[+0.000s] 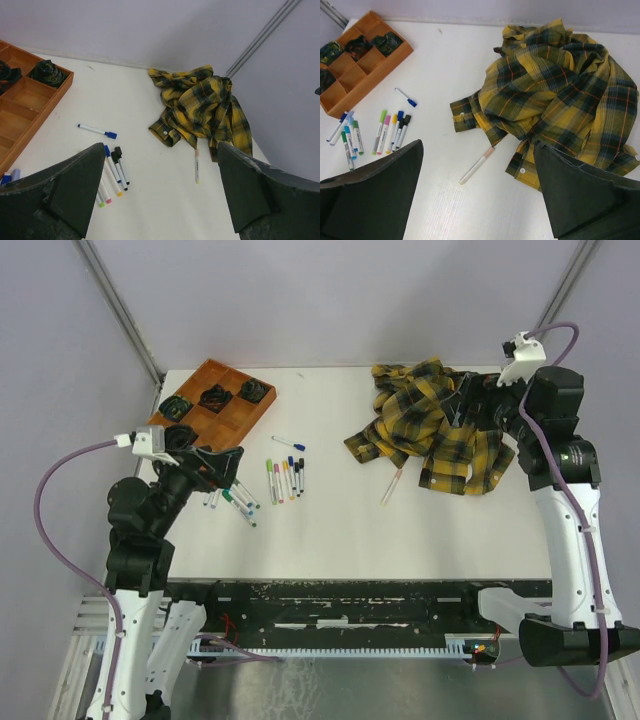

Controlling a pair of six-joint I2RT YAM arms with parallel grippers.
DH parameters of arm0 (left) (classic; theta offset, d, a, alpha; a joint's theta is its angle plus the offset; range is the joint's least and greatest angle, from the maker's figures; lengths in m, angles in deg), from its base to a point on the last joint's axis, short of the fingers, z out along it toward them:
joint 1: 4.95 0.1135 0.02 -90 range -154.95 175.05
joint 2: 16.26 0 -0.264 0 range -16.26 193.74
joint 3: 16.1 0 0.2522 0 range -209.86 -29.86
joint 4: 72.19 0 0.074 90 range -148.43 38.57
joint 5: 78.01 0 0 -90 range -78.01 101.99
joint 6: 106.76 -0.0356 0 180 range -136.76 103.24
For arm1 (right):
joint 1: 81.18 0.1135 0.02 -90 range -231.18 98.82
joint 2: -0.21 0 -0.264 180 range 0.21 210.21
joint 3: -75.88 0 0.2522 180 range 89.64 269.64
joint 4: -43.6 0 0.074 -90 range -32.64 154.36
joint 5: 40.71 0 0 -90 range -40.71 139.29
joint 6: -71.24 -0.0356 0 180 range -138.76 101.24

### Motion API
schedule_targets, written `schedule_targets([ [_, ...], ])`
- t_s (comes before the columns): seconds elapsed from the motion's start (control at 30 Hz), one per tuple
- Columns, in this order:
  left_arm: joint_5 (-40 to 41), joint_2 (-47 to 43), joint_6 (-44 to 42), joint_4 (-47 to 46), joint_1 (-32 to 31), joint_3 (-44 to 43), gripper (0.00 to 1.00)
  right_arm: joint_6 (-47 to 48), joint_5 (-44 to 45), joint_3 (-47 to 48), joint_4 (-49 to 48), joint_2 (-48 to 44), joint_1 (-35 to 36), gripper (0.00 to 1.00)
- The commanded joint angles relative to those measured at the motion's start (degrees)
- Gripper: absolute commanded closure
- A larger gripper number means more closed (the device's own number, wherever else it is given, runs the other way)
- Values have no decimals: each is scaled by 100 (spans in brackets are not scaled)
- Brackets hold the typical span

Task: Open the pen caps
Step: Pick up the pen from the center of the board.

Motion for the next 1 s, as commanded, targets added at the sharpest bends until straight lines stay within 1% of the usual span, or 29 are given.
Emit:
schedule_targets([
  [0.0, -308, -84, 279, -340, 19, -194, 1, -261, 58, 362, 2, -217, 48, 1],
  [0.1, -370, -152, 401, -453, 19, -77, 1, -294, -100, 319, 7, -300, 59, 1],
  [0.3, -530, -262, 830, -816, 20, 362, 0, -214, -646, -165, -78, -477, 68, 1],
  [0.37, -579, -287, 1030, -999, 24, 593, 1, 81, -1157, -365, -66, -525, 71, 1],
  [0.5, -664, -279, 1468, -1366, 25, 1035, 1, 1115, -2691, -817, 93, -612, 76, 1],
  [0.6, -725, -235, 1761, -1494, 25, 1306, 1, 1770, -3204, -1129, 241, -639, 80, 1],
  [0.63, -744, -225, 1847, -1565, 19, 1414, 1, 1897, -3265, -1237, 224, -623, 89, 1],
  [0.73, -787, -265, 2133, -1900, -39, 1775, 1, 1799, -3314, -1530, 1, -497, 90, 1],
  [0.8, -660, -287, 2227, -2037, -236, 1987, 1, 1813, -3248, -1581, -30, -418, 89, 1],
  [0.83, -530, -273, 2253, -2093, -367, 2092, 1, 1988, -3185, -1572, 29, -386, 90, 1],
  [0.9, -135, -212, 2308, -2289, -845, 2334, 1, 2294, -2937, -1573, 174, -365, 89, 1],
  [0.97, 454, -9, 2283, -2527, -1554, 2535, 1, 2476, -2626, -1573, 299, -359, 90, 1],
])
